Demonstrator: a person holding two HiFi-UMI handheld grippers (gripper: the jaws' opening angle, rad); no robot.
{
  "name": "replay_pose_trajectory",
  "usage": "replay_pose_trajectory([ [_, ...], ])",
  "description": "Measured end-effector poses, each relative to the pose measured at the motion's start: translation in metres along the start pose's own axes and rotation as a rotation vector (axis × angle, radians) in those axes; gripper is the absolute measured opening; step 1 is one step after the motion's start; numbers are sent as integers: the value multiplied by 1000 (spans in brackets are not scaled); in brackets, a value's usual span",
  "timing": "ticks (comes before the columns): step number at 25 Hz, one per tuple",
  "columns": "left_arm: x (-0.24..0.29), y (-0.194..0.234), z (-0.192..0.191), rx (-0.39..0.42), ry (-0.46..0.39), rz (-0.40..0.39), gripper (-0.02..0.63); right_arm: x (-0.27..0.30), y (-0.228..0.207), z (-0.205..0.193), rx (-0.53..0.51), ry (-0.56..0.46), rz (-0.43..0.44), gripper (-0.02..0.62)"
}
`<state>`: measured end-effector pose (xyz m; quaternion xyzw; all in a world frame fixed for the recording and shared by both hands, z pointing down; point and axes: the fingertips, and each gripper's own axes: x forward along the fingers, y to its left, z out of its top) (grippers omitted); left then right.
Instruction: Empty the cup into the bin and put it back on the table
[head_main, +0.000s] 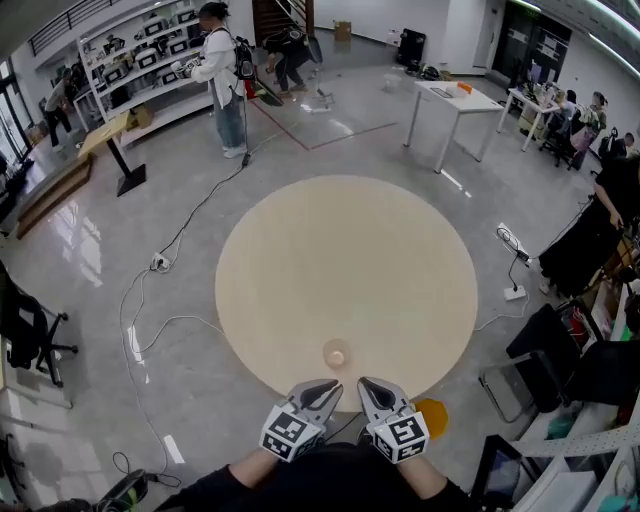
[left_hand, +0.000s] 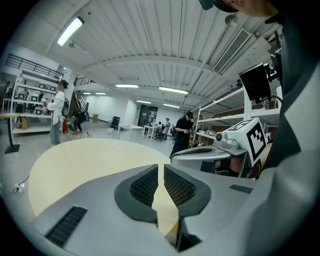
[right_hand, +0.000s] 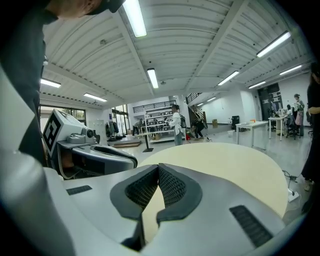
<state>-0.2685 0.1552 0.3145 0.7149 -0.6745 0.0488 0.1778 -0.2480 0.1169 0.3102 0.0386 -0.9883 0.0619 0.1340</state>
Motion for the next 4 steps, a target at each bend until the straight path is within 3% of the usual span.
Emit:
replay_pose_trajectory([
  [4, 4, -8, -1, -13, -2, 34, 54, -4, -7, 2, -19, 10, 40, 17],
])
